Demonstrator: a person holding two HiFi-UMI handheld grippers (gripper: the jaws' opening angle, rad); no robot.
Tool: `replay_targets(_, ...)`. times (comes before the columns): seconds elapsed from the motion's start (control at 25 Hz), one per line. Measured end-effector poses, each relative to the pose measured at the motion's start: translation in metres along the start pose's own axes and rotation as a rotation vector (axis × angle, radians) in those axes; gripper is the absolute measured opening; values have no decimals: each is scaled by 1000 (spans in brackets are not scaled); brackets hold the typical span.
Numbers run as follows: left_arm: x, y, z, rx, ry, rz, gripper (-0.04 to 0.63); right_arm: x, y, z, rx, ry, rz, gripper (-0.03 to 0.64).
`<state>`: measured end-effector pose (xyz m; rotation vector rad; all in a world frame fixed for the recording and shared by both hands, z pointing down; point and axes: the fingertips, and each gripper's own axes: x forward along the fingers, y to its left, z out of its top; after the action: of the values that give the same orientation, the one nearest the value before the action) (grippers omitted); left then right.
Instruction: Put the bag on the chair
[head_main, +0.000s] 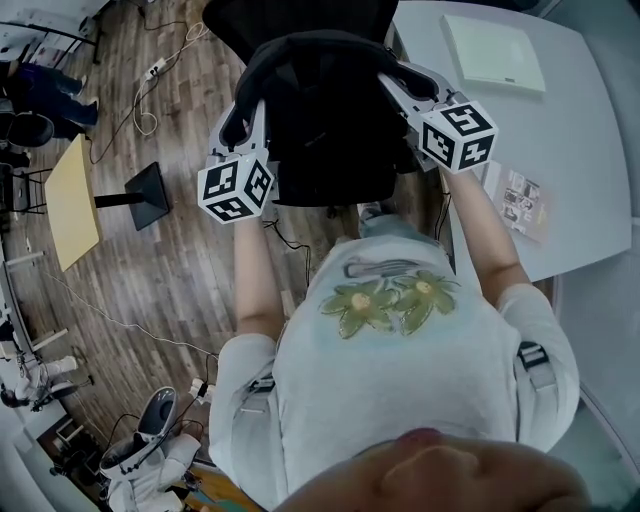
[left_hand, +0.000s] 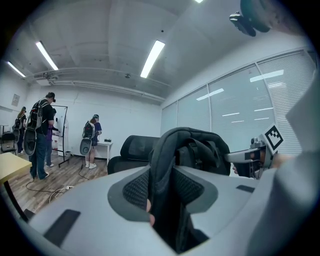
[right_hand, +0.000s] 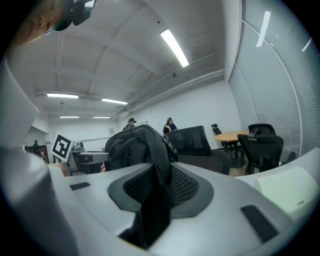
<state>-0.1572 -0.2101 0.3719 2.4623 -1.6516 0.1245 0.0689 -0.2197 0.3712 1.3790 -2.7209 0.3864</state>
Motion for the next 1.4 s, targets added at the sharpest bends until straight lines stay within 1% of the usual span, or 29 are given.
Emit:
replay_targets(0.24,27,4,7,5,-8,16,146,20,-23,9,2,-5,4,107)
replay_targets(0.72,59,25,6,10,-3,35,146,56,-40,7,0,9,18,107)
replay_targets(0.92,74,30,0,10,8,41,146,68,-52,1,4,22,20,107)
replay_targets(1.4,112,53,-28,-36,57,51,147,109,-77,-21,19,83,16,107)
